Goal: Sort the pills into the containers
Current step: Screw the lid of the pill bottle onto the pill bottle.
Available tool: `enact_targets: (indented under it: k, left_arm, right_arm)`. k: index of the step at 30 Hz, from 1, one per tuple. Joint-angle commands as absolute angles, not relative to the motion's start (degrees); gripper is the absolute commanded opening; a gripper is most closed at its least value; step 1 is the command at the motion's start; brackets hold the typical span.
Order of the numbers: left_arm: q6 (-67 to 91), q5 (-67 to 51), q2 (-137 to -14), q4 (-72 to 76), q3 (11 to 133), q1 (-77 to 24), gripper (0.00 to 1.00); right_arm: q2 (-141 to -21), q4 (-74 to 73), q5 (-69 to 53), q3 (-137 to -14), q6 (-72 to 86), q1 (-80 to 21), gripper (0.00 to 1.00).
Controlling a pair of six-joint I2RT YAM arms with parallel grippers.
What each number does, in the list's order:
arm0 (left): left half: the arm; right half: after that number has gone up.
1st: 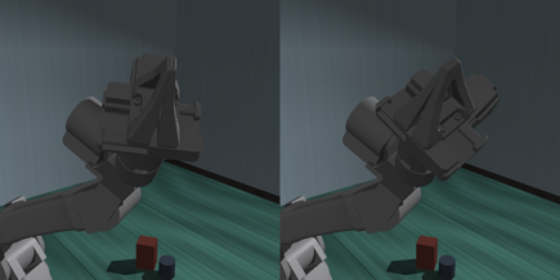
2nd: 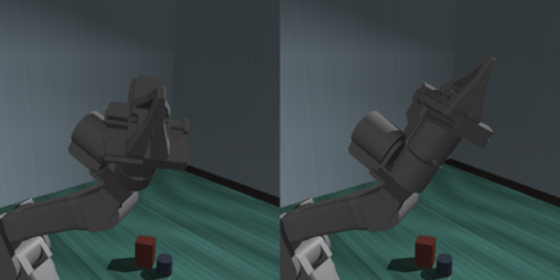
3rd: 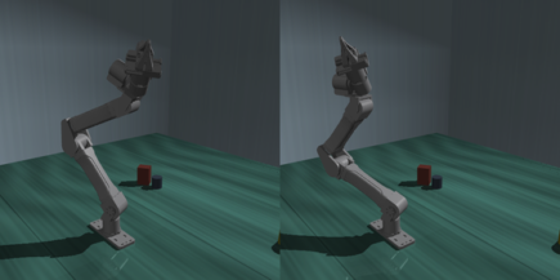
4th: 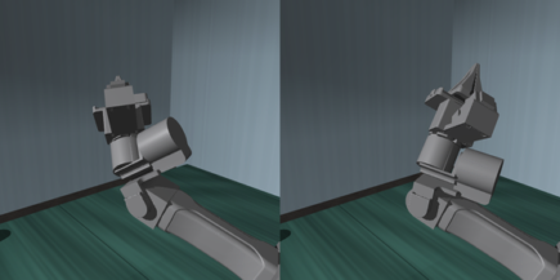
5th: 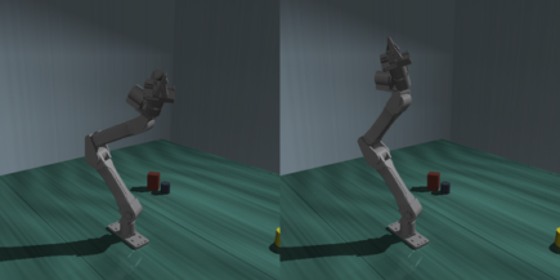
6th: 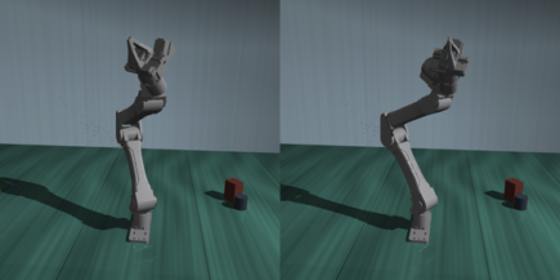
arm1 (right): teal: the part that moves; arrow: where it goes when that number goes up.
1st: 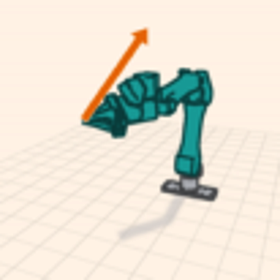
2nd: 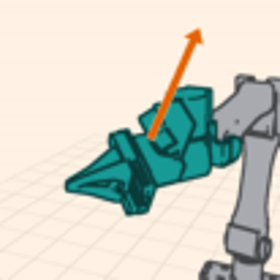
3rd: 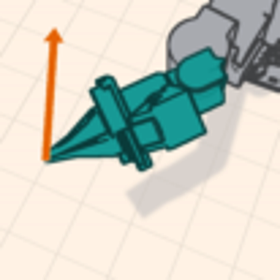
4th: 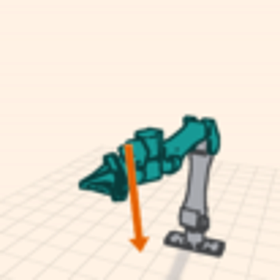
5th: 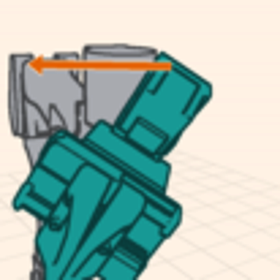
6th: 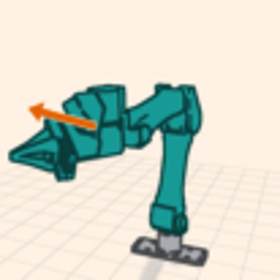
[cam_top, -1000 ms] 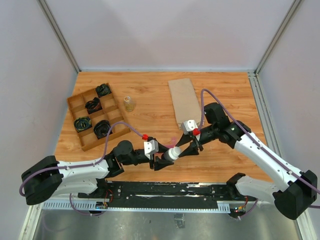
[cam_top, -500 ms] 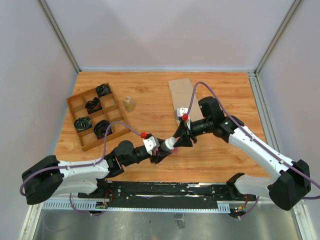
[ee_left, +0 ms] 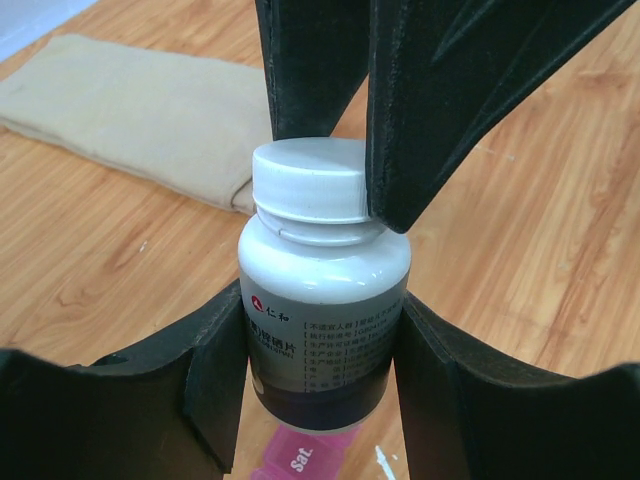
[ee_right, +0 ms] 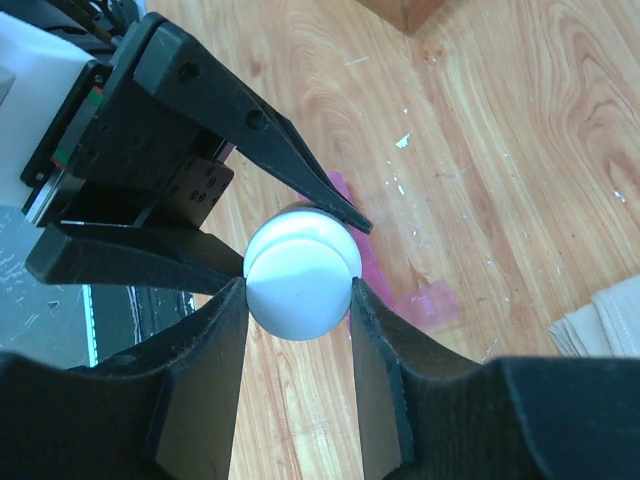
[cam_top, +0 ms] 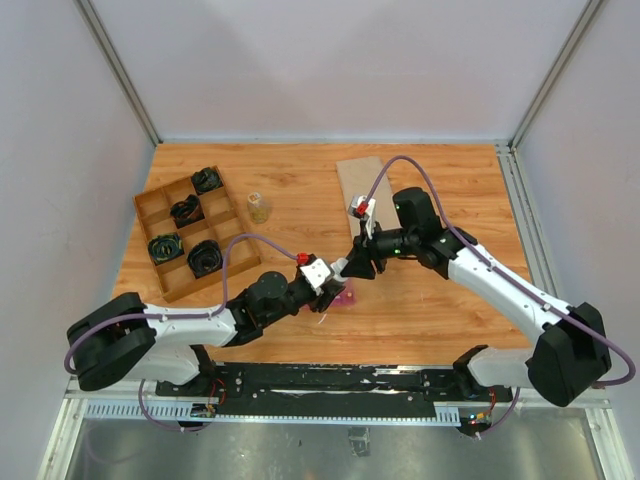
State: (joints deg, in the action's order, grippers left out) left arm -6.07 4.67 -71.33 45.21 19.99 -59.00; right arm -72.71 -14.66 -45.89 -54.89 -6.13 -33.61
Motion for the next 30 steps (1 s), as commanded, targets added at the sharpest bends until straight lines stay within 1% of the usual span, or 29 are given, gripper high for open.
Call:
enact_targets:
  k: [1,4,7,9,12,15,23,30]
  left_arm:
    - [-9.6,3.5,-70.7,56.4,26.2,-59.6,0.0]
    - [-8.6,1.3,-70.4,54.1,25.6,-59.1,0.0]
    - [-6.6,-0.9,-69.8,51.4,25.5,-58.6,0.0]
    - [-5.4,-2.3,-69.5,49.4,25.8,-58.4,0.0]
    - [-4.2,-5.9,-68.9,46.8,27.2,-58.0,0.0]
    - [-3.2,-12.5,-67.7,42.6,28.9,-57.1,0.0]
    - [-2.1,-27.1,-62.7,32.6,31.1,-54.4,0.0]
    - [1.6,-35.5,-62.6,32.1,31.8,-53.9,0.0]
  right_arm:
    - [-75.1,-18.7,-40.7,-54.3,-5.0,-34.1,0.31]
    - [-72.7,-20.4,-38.7,-55.3,-9.2,-33.9,0.31]
    - [-69.6,-20.7,-36.1,-54.9,-12.5,-34.0,0.25]
    - [-68.7,-20.5,-36.5,-54.2,-13.4,-34.0,0.23]
    - [-68.9,-21.2,-41.8,-54.3,-15.6,-34.4,0.23]
    - [-68.8,-23.9,-44.7,-55.1,-20.6,-35.2,0.22]
    - [-66.3,-33.7,-53.6,-57.2,-33.5,-34.8,0.23]
    - [-63.8,-40.0,-61.6,-56.2,-48.2,-34.7,0.26]
